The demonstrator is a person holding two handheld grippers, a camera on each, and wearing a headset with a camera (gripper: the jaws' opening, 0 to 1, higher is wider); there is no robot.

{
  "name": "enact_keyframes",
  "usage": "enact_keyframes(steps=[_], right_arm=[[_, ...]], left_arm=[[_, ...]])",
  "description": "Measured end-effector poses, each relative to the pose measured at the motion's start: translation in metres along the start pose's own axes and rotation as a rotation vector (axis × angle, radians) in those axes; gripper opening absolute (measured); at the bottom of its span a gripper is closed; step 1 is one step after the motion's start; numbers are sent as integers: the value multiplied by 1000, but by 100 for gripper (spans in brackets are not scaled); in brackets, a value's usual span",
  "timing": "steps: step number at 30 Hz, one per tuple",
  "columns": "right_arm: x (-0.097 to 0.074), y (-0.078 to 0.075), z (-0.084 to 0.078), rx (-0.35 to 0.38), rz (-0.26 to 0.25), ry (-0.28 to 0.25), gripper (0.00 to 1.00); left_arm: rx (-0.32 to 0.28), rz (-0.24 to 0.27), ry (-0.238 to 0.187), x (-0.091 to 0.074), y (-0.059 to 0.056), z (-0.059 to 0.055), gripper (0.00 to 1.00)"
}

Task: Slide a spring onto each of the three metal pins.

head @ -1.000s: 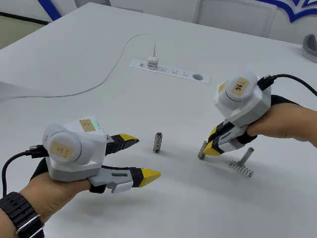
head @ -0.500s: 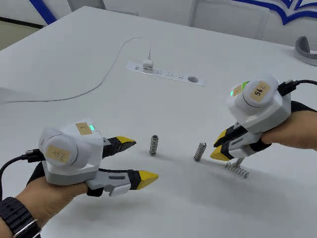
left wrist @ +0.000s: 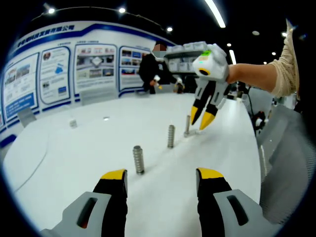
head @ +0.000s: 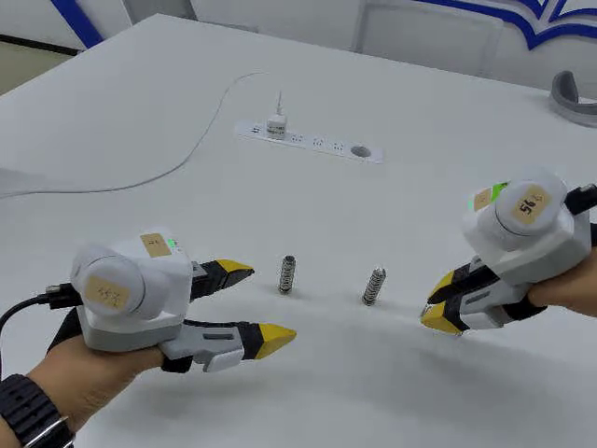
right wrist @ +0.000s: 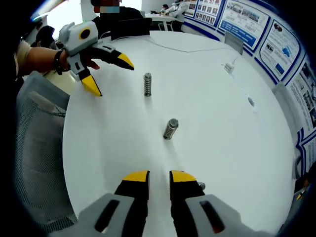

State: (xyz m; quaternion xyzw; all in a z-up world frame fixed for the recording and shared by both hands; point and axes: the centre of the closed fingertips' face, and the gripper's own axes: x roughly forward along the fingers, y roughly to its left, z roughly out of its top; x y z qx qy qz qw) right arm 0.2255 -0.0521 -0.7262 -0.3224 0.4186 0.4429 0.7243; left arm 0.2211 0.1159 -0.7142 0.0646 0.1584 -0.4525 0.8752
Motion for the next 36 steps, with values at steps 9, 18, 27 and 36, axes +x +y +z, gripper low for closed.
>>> enact_keyframes(steps=[9, 18, 27, 36], right_arm=[[-8, -11, -27, 74, -31, 12, 17], [3, -23, -42, 113, -37, 42, 17], [19, -27, -48, 85, -14, 90, 16], [26, -27, -52, 65, 10, 120, 14]], left_arm=[[4, -2, 5, -2, -3, -2, 56], [0, -10, 8, 0, -6, -3, 56], [0, -16, 15, 0, -9, -4, 55], [-1, -21, 22, 0, -11, -6, 54]])
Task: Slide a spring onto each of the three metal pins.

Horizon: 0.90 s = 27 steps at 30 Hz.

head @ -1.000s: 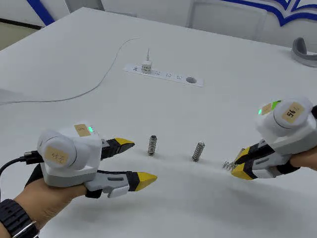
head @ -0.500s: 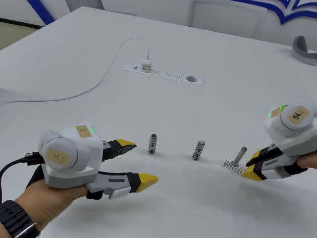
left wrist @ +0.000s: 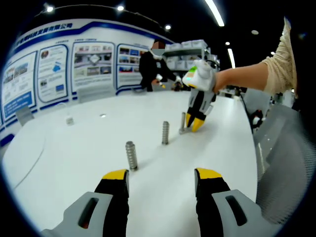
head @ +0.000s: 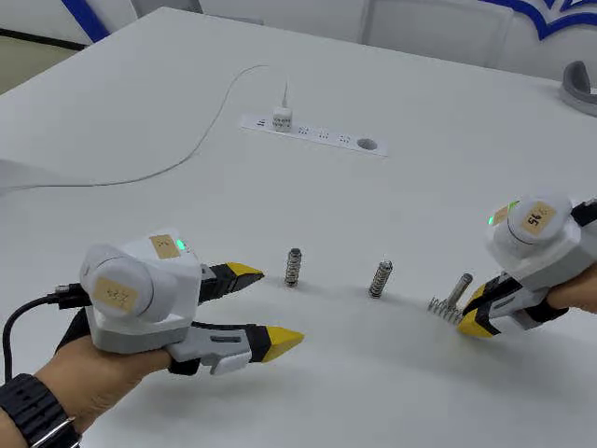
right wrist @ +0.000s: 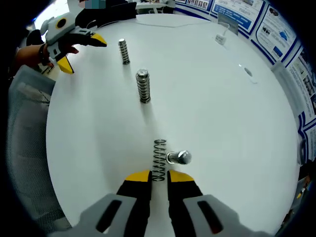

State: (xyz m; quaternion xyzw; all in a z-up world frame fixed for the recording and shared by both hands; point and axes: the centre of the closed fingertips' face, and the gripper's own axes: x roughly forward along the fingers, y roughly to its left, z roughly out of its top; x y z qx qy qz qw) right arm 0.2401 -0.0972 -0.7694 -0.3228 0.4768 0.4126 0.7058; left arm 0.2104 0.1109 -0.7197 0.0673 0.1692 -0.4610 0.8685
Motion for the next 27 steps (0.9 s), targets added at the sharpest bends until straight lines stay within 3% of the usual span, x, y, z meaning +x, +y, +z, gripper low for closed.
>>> enact_keyframes(steps=[12, 18, 27], right_arm=[[-2, 1, 0, 14, 16, -25, 12], [-8, 17, 5, 9, 39, -39, 12], [-12, 40, 19, -57, 67, -53, 12]], left_arm=[[2, -18, 4, 4, -6, -2, 52], [6, -42, 12, 8, -14, -4, 51], [16, -80, 13, 15, -26, -1, 49]])
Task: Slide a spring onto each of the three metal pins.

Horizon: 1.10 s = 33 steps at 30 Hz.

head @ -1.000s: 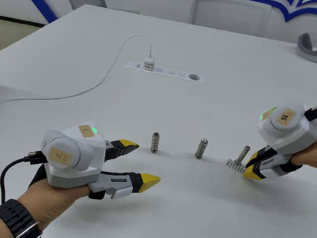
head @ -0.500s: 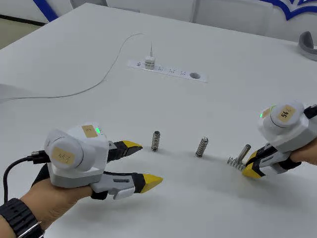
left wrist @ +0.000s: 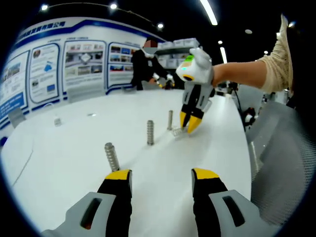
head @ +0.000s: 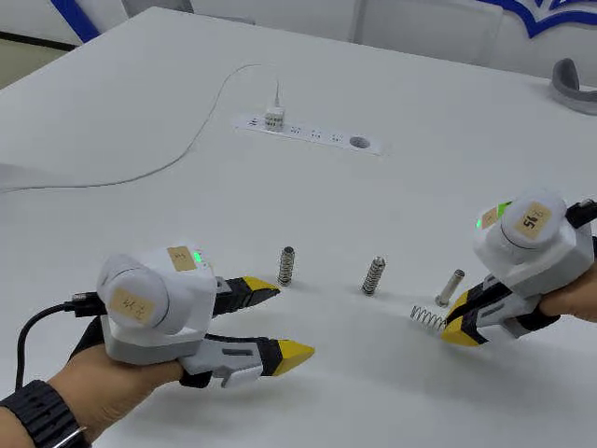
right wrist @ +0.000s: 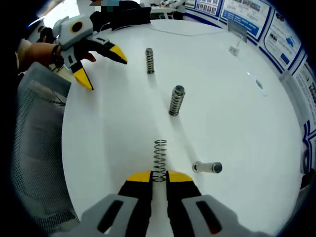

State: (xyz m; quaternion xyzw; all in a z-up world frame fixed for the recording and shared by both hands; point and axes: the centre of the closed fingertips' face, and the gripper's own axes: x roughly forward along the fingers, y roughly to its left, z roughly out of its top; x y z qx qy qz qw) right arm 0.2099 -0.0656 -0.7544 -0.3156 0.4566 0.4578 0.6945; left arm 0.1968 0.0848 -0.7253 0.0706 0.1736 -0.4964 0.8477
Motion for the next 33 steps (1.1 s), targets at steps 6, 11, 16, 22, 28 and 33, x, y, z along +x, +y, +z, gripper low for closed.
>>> enact_keyframes(steps=[6, 11, 16, 22, 28, 33], right_arm=[[-2, 12, 22, -67, 15, -16, 12], [-3, 21, 39, -124, 24, -24, 12], [-3, 28, 51, -166, 32, -29, 12], [-3, 36, 66, -212, 43, -41, 12], [-3, 44, 81, -271, 59, -50, 12], [-5, 51, 90, -330, 69, -59, 12]], left_arm=[[14, -16, -5, 6, -5, 6, 48], [32, -32, -9, 11, -9, 12, 47], [47, -43, -12, 14, -11, 17, 45], [59, -59, -15, 20, -16, 21, 45], [76, -71, -23, 24, -20, 28, 43], [84, -83, -27, 26, -21, 29, 38]])
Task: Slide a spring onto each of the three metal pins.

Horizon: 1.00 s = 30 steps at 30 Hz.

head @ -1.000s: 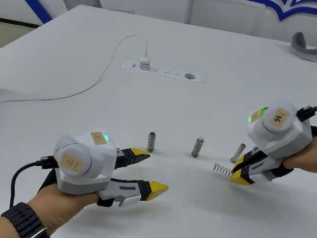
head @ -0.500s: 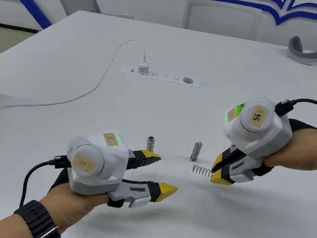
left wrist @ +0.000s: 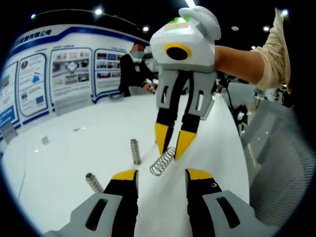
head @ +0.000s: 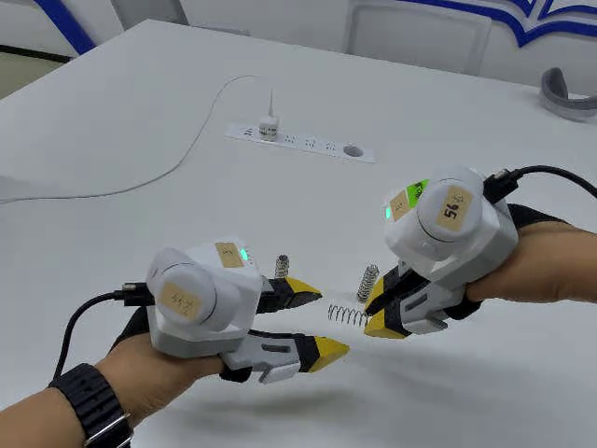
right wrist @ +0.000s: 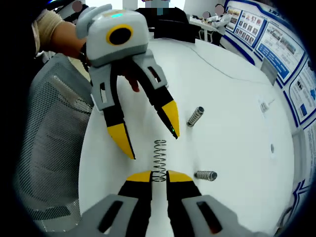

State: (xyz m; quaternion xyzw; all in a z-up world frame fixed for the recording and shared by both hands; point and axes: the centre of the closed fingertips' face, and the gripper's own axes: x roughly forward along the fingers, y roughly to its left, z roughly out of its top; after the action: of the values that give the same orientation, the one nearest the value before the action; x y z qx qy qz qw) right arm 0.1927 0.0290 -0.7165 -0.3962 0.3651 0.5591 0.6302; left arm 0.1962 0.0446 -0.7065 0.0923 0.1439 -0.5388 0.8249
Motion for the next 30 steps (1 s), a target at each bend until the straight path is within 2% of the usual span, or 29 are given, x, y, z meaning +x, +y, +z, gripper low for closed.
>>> enact_keyframes(steps=[8, 15, 23, 30], right_arm=[[0, 5, 4, -68, 12, 8, 12], [-1, 11, 3, -113, 30, 15, 12], [-5, 15, 4, -152, 44, 24, 12], [-15, 15, 14, -150, 43, 10, 12]], left_arm=[[18, -12, -1, 0, -2, 1, 27], [43, -37, 6, 1, -10, 0, 16], [60, -54, 15, 2, -14, -2, 13], [63, -58, 24, 2, -14, -4, 12]])
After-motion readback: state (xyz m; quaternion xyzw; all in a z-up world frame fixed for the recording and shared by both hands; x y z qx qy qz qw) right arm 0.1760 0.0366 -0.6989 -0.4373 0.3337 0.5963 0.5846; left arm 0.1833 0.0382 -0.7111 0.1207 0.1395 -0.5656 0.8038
